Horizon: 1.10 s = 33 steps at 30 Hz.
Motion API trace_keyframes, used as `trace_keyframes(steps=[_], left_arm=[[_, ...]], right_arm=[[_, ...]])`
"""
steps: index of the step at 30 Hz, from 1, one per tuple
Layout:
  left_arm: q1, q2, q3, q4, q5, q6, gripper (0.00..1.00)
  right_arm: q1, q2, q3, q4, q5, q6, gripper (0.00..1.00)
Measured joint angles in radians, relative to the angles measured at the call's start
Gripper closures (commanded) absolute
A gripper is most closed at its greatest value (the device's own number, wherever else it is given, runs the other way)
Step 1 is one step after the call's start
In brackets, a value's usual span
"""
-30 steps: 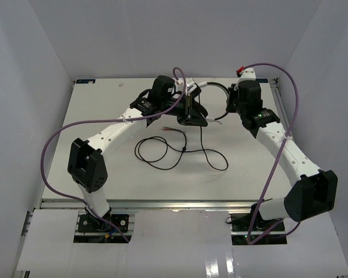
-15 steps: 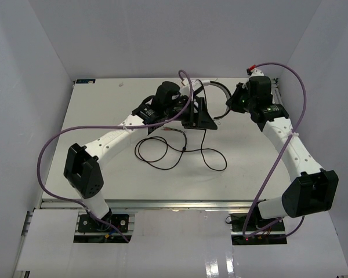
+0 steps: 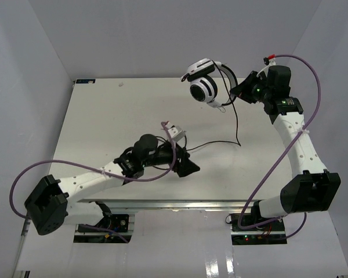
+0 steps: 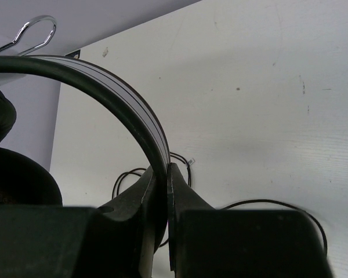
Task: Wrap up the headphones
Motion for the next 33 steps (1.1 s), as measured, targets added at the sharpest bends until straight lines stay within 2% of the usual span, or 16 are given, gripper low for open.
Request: trace_keyframes(steps=[2,5,8,12,16,21,26,33], left_arm=[[-0.002,-0.041,-0.136,0.123,-0.050,-0.020,0.02],[-0.024,-0.013,-0.262,0.337,-0.123,-0.077,0.02],[-0.093,0.134,-0.245,0.494,-0.198,-0.083,0.02],[-0.166,0.347,-0.122,0.614,-0.282,0.023,0.02],[-0.183,0.533,0.000,0.750,-0.321,0.151,0.02],[-0.182,0.775,0.270,0.815,-0.361,0.290,0.02],[-0.180,0.948,0.444,0.837,-0.376,0.393,0.02],[-0.158,1.122,0.653,0.785,-0.377,0.443,0.03]], right_arm=[[0.000,-0.001,0.000,0.000,-0.005,-0.003,0.92],[0.000,-0.003,0.000,0.000,-0.011,-0.006,0.92],[0.000,-0.007,0.000,0.000,-0.014,-0.010,0.92],[0.000,-0.015,0.000,-0.001,-0.014,-0.019,0.92],[0.003,-0.039,0.000,-0.006,-0.013,-0.026,0.92],[0.013,-0.088,-0.006,-0.005,-0.018,-0.026,0.92],[0.022,-0.125,-0.024,-0.002,-0.034,-0.026,0.92],[0.025,-0.154,-0.047,-0.001,-0.058,-0.024,0.92]])
